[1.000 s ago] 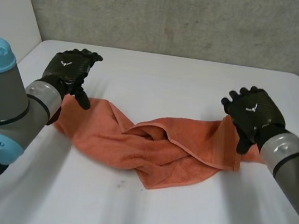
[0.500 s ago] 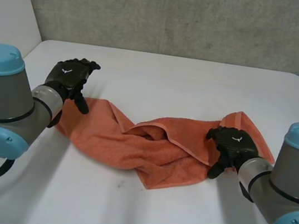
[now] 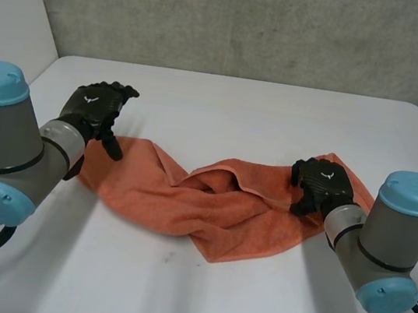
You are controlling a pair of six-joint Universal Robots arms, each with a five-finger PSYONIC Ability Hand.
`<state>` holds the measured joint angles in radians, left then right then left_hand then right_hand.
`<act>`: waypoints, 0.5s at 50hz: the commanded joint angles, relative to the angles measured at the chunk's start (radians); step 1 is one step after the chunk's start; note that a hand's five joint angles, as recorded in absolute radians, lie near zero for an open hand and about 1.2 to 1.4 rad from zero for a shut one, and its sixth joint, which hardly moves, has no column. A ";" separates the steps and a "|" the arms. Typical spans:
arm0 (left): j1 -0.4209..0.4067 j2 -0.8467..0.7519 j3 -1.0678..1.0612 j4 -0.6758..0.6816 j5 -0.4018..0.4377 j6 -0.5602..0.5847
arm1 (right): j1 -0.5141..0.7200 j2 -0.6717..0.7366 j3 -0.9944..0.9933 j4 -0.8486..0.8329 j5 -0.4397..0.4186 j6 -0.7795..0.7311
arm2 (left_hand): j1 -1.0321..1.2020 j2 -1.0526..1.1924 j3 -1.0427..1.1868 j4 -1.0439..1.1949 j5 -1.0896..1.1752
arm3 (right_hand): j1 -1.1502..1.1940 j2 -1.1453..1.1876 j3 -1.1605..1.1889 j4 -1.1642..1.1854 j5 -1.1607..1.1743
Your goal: Fold the laundry
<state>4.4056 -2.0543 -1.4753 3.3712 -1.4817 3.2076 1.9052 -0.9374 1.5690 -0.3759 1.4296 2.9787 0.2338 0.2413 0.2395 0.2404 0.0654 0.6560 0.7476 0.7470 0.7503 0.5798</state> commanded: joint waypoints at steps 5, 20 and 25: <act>0.000 -0.010 -0.008 0.004 0.004 0.003 | -0.002 -0.077 -0.018 0.008 0.005 -0.003 | 0.041 0.034 0.036 0.035 0.035 | 0.740 0.649 0.649 0.646 0.642; -0.003 -0.067 0.041 0.016 0.046 0.021 | 0.005 -0.507 -0.150 0.253 -0.070 -0.009 | 0.047 0.040 0.042 0.041 0.041 | 0.740 0.649 0.649 0.646 0.642; -0.003 -0.099 0.069 0.023 0.063 0.025 | 0.005 -0.599 -0.190 0.314 -0.145 -0.009 | 0.047 0.040 0.042 0.041 0.041 | 0.740 0.649 0.649 0.646 0.642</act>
<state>4.4029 -2.1210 -1.4365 3.3885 -1.4407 3.2259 1.9098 -1.4309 1.4338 -0.1515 1.3651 2.9711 0.2338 0.2415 0.2395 0.2404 0.0654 0.9690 1.1824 1.1809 1.1902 0.9572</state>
